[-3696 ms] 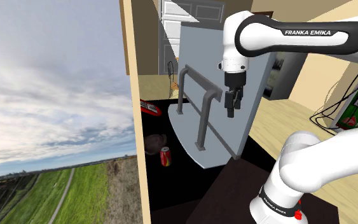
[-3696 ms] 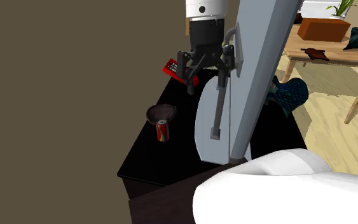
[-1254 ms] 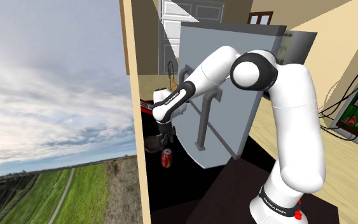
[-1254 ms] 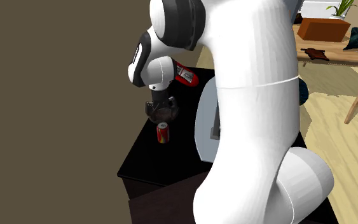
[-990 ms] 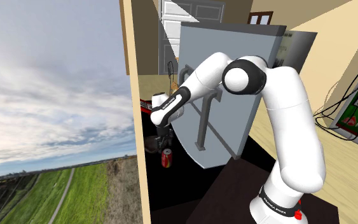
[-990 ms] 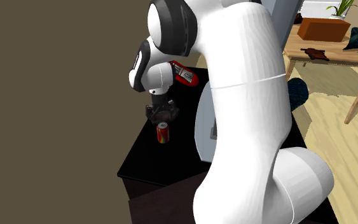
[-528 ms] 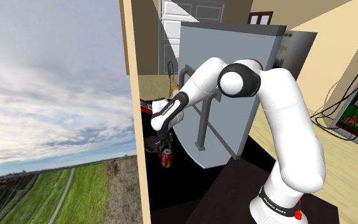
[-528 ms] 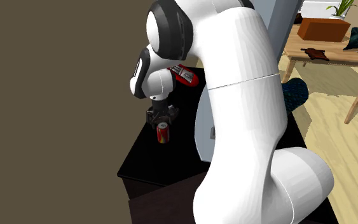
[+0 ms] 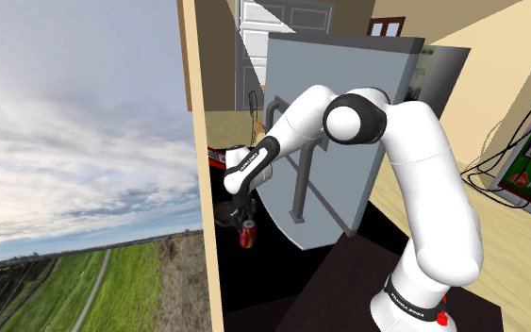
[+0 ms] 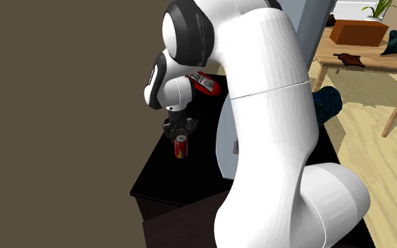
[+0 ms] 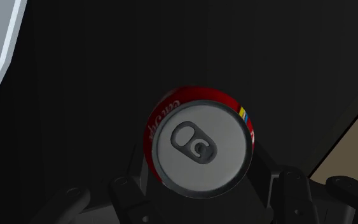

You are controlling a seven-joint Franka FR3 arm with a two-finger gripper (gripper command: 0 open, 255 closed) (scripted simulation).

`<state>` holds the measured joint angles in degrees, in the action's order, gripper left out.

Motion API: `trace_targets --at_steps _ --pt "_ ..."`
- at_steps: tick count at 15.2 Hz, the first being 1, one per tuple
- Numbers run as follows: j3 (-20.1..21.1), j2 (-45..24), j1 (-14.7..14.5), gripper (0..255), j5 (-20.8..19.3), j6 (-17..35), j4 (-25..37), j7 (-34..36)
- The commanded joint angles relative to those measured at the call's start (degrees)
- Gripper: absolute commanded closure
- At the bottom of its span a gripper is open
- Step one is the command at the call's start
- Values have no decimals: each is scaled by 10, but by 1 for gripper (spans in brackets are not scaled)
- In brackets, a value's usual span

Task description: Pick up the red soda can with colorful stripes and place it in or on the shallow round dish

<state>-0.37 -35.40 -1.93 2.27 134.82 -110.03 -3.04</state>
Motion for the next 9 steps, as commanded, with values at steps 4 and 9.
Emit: trace_targets --at_steps 4,9 --pt "0 0 0 255 0 0 0 0" --pt "0 6 0 255 0 -5 -2 0"
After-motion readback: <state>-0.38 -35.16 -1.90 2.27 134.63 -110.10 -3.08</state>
